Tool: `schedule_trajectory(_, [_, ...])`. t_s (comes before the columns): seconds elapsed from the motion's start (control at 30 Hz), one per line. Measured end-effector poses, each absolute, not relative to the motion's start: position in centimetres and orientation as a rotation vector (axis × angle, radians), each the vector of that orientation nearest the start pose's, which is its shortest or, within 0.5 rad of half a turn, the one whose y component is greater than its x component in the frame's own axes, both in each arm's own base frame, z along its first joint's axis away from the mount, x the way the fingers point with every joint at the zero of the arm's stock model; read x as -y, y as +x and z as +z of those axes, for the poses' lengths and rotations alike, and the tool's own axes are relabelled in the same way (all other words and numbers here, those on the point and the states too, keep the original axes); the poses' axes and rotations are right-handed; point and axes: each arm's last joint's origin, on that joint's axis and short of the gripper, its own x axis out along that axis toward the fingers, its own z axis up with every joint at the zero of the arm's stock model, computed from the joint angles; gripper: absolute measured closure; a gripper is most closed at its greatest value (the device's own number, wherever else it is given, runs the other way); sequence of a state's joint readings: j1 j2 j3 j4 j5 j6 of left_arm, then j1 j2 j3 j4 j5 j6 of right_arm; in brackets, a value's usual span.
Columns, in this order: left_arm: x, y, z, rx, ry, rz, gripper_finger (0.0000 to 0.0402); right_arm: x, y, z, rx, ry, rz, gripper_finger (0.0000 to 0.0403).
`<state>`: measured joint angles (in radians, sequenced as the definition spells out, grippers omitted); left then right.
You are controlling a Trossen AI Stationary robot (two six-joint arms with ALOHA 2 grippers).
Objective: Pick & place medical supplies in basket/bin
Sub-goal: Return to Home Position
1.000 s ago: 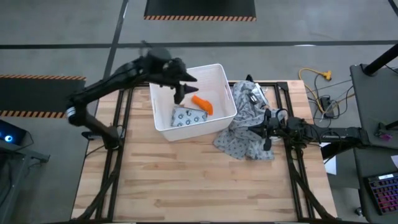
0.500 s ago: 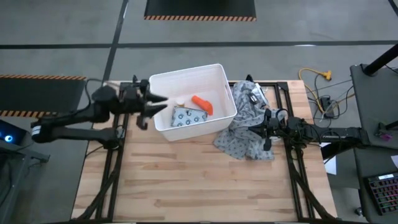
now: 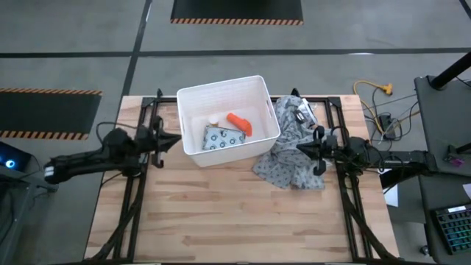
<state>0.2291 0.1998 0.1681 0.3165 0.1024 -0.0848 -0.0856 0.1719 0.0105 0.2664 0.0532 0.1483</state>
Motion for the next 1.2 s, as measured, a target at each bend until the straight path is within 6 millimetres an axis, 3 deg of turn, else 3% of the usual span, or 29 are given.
schedule_trajectory(0.17, [-1.7, 8.7, 20.7, 0.400, -0.024, 0.104, 0.0400, 1.1, 10.7, 17.9, 0.118, 0.204, -0.127, 0.0392])
schedule_trajectory(0.23, [-1.8, 9.0, 19.7, 0.316, -0.048, 0.107, 0.0400, 1.1, 10.7, 17.8, 0.116, 0.187, -0.129, 0.0392])
schedule_trajectory(0.57, [-1.9, 9.3, 20.1, 0.280, -0.070, 0.107, 0.0400, 1.1, 10.7, 17.8, 0.108, 0.052, -0.138, 0.0392])
schedule_trajectory(1.2, [-1.9, 9.3, 19.9, 0.255, -0.098, 0.107, 0.0401, 1.1, 10.7, 17.9, 0.109, 0.073, -0.134, 0.0392])
